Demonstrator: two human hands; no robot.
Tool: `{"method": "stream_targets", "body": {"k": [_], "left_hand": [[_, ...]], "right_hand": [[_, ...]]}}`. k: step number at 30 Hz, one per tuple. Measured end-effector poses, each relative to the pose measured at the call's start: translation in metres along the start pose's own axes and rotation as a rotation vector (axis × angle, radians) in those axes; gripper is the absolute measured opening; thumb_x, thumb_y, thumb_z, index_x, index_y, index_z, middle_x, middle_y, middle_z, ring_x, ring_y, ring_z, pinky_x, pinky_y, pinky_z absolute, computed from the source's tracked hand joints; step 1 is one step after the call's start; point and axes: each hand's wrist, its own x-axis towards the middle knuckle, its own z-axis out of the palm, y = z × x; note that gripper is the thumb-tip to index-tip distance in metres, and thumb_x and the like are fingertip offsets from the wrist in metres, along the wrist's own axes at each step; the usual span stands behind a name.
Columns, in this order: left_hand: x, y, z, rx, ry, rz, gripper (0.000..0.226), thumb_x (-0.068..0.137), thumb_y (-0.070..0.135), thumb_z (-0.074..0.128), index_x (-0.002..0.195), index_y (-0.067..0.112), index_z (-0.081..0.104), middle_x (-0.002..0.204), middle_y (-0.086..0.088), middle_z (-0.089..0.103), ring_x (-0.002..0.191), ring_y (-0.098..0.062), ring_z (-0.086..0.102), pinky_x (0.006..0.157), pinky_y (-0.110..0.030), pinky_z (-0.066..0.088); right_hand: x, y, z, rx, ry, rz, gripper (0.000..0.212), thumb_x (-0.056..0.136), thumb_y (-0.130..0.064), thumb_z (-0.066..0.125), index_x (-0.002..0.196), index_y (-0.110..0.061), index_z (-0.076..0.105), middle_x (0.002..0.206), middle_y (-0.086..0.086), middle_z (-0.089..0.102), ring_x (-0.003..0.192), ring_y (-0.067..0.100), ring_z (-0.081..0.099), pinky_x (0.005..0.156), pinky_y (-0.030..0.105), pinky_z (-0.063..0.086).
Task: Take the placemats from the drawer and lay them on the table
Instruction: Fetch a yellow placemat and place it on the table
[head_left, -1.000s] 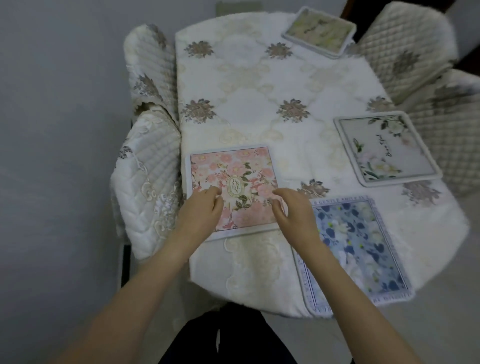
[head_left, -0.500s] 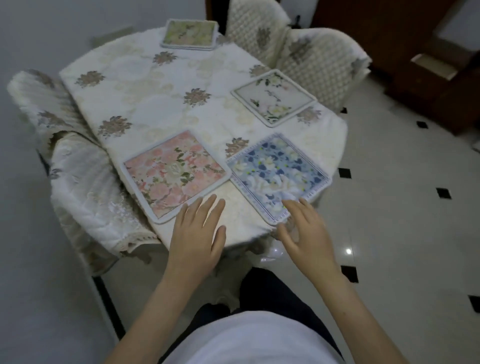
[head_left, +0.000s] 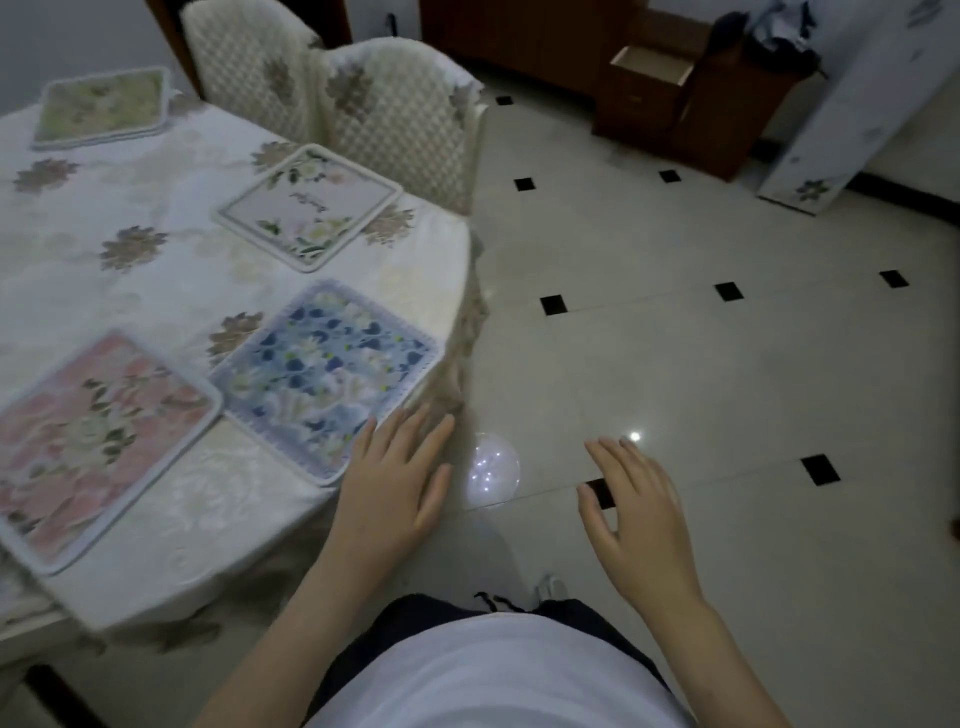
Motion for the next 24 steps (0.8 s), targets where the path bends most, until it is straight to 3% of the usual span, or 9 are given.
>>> {"method": "stream_targets", "body": {"k": [8, 19, 24], "left_hand": [[0.107, 0.127, 0.037, -0.071, 0.004, 0.131, 0.044, 0.096, 0.032, 0.035, 0.131, 0.015, 0.057, 0.131, -0.007, 0.058, 0.122, -0.028, 0.052, 0.107, -0.045, 0.035], [0.287, 0.109, 0.074, -0.102, 0.033, 0.063, 0.042, 0.098, 0.034, 0.035, 0.128, 0.015, 0.059, 0.125, -0.002, 0.062, 0.116, -0.023, 0.053, 0.101, -0.034, 0.035], [0.408, 0.086, 0.076, -0.107, 0.042, 0.081, 0.044, 0.098, 0.035, 0.033, 0.128, 0.014, 0.059, 0.124, -0.003, 0.062, 0.115, -0.026, 0.055, 0.098, -0.04, 0.043]], "right_hand": [[0.065, 0.126, -0.08, -0.043, 0.052, 0.102, 0.051, 0.095, -0.035, 0.034, 0.137, -0.011, 0.052, 0.138, 0.006, 0.054, 0.133, 0.023, 0.044, 0.108, 0.044, 0.038], [0.248, 0.185, -0.059, -0.026, -0.022, 0.037, 0.051, 0.096, -0.035, 0.033, 0.137, -0.012, 0.052, 0.137, 0.003, 0.056, 0.134, 0.017, 0.042, 0.11, 0.027, 0.028], [0.373, 0.194, -0.057, -0.06, 0.002, -0.01, 0.049, 0.096, -0.033, 0.036, 0.136, -0.01, 0.053, 0.136, 0.005, 0.056, 0.132, 0.021, 0.046, 0.109, 0.035, 0.037]]}}
